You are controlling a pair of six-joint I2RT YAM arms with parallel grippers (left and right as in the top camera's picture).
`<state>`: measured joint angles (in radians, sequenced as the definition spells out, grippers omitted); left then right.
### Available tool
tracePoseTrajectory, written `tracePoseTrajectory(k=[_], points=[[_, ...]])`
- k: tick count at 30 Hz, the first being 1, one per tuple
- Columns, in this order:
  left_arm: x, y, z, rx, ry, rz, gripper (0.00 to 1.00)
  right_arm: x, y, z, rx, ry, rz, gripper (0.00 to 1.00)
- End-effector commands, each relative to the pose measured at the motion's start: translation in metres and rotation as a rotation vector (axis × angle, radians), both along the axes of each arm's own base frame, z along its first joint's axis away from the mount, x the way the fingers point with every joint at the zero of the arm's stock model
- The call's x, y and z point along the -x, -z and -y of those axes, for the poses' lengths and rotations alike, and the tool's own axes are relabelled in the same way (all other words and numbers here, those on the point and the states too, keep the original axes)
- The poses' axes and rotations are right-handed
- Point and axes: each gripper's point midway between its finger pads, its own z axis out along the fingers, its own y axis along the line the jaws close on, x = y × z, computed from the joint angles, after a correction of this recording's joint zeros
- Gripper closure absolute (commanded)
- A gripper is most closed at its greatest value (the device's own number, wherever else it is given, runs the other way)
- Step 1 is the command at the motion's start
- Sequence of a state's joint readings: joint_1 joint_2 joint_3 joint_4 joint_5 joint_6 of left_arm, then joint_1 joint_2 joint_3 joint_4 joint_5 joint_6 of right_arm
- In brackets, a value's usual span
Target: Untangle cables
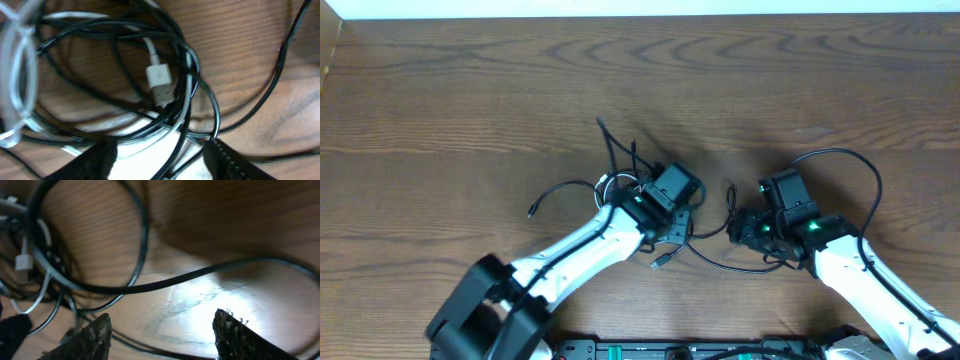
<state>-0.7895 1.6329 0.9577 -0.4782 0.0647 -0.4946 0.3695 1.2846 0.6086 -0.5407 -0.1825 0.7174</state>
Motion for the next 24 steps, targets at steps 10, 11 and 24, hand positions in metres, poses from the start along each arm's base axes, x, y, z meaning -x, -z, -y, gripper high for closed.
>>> tracePoseTrajectory(k=[10, 11, 24], points=[[0.011, 0.048, 0.002, -0.107, -0.001, -0.050, 0.61, 0.006, 0.008, 0.012, -0.016, 0.028, -0.037, 0.29], [0.013, 0.047, 0.000, -0.115, -0.001, -0.057, 0.67, 0.007, 0.008, 0.010, -0.021, 0.016, -0.037, 0.29], [0.024, -0.044, -0.015, -0.103, 0.325, 0.102, 0.92, 0.013, -0.052, -0.072, -0.501, -0.452, 0.144, 0.41]])
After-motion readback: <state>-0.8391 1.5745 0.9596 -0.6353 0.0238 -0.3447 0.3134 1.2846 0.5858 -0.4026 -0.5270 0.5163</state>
